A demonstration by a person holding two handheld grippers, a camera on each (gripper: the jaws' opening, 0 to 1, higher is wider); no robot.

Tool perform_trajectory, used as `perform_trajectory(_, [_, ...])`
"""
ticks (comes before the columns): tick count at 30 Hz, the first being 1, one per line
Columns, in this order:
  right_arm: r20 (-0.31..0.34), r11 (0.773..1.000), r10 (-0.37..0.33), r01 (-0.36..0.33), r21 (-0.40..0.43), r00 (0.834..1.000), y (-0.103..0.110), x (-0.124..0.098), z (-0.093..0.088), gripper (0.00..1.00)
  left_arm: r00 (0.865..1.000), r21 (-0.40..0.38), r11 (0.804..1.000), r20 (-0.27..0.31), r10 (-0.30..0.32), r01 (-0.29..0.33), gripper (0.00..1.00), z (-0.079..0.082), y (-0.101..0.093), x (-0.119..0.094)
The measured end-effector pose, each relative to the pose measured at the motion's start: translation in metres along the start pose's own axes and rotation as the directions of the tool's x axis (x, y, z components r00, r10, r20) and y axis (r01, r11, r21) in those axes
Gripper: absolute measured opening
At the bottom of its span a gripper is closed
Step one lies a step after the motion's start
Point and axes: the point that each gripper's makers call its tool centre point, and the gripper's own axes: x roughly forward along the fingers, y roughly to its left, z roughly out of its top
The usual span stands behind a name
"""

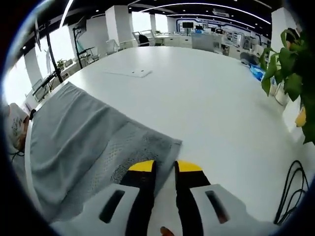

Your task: Fold the towel on the table until its edges align and the towel forms a compact rectangular stack.

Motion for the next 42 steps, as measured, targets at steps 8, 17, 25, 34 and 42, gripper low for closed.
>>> perform_trajectory(8, [0.005,0.997,-0.005,0.005,-0.071,1.0,0.001,-0.001,0.001,0.05,0.999,0.002,1.0,-0.009,0.031,-0.031,0.04,0.0,0.0,-0.003])
perform_trajectory(17, [0.04,0.997,0.016,-0.019,0.073,0.999,-0.007,-0.004,0.003,0.0,0.999,0.002,0.999,-0.006,0.032,-0.032,0.04,0.002,0.002,-0.008])
perform_trajectory(25, [0.072,0.996,0.001,-0.008,0.092,0.997,-0.001,-0.021,0.016,0.0,0.998,-0.031,0.998,0.047,0.052,-0.051,0.04,0.017,0.002,-0.022])
perform_trajectory(34, [0.123,0.99,-0.027,0.01,0.138,0.992,0.0,-0.036,0.04,0.0,0.992,-0.022,0.997,0.104,0.076,-0.074,0.04,0.028,0.002,-0.049])
perform_trajectory(42, [0.15,0.99,-0.025,0.004,0.137,0.988,0.011,-0.047,0.065,0.0,0.984,0.016,0.996,0.153,0.086,-0.09,0.04,0.044,0.003,-0.073])
